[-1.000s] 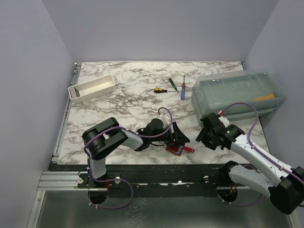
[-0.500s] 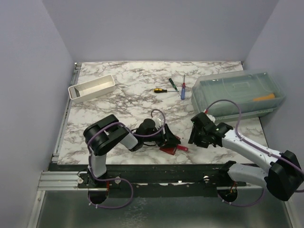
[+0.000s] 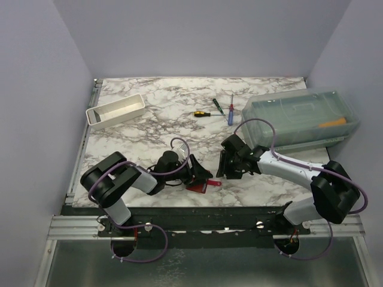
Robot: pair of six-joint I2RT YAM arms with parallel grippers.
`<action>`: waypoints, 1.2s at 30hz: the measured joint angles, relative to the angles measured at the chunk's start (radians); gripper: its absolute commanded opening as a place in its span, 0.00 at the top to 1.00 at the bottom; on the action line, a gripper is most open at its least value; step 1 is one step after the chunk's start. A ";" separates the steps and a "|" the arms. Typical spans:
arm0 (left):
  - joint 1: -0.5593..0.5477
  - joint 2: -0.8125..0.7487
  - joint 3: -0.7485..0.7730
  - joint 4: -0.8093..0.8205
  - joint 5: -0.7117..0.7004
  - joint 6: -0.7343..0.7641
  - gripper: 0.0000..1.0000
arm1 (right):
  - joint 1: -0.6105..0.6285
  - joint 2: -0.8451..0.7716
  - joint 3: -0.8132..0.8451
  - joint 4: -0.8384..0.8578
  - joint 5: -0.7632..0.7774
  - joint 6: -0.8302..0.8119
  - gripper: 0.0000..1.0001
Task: Put the credit cards into the card holder
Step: Close the card holder at the center of the board.
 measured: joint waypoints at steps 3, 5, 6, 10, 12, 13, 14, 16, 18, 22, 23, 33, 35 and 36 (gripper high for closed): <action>0.000 -0.020 0.028 -0.052 0.004 0.000 0.29 | 0.000 0.007 0.000 0.026 -0.036 0.000 0.51; 0.001 -0.034 0.045 -0.084 0.010 -0.002 0.28 | 0.000 0.007 -0.001 0.044 -0.053 0.001 0.51; 0.002 -0.044 0.051 -0.101 0.014 -0.003 0.28 | 0.000 0.007 -0.004 0.055 -0.064 0.002 0.52; 0.006 -0.105 0.089 -0.173 0.042 -0.004 0.28 | 0.000 0.014 -0.021 0.078 -0.099 0.002 0.53; 0.009 -0.148 0.119 -0.215 0.054 0.002 0.29 | 0.000 0.019 -0.031 0.081 -0.109 0.002 0.54; 0.011 -0.163 0.129 -0.233 0.055 0.007 0.30 | 0.000 0.019 -0.038 0.081 -0.113 0.002 0.54; 0.014 -0.187 0.138 -0.262 0.055 0.019 0.32 | 0.000 0.018 -0.046 0.081 -0.115 0.002 0.55; 0.018 -0.227 0.155 -0.322 0.055 0.047 0.38 | 0.000 0.018 -0.060 0.080 -0.119 0.003 0.58; 0.024 -0.251 0.170 -0.388 0.052 0.080 0.44 | 0.000 0.018 -0.067 0.080 -0.124 0.004 0.61; 0.037 -0.266 0.172 -0.513 0.040 0.137 0.58 | 0.000 0.018 -0.076 0.090 -0.141 0.011 0.63; 0.039 -0.266 0.171 -0.540 0.031 0.151 0.62 | 0.000 0.018 -0.080 0.092 -0.143 0.013 0.63; 0.042 -0.265 0.131 -0.674 0.005 0.206 0.83 | 0.000 0.018 -0.092 0.100 -0.145 0.023 0.75; 0.041 -0.265 0.118 -0.685 0.001 0.209 0.86 | 0.000 0.018 -0.097 0.108 -0.143 0.029 0.75; 0.041 -0.265 0.113 -0.688 -0.001 0.210 0.87 | 0.000 0.018 -0.100 0.111 -0.143 0.034 0.76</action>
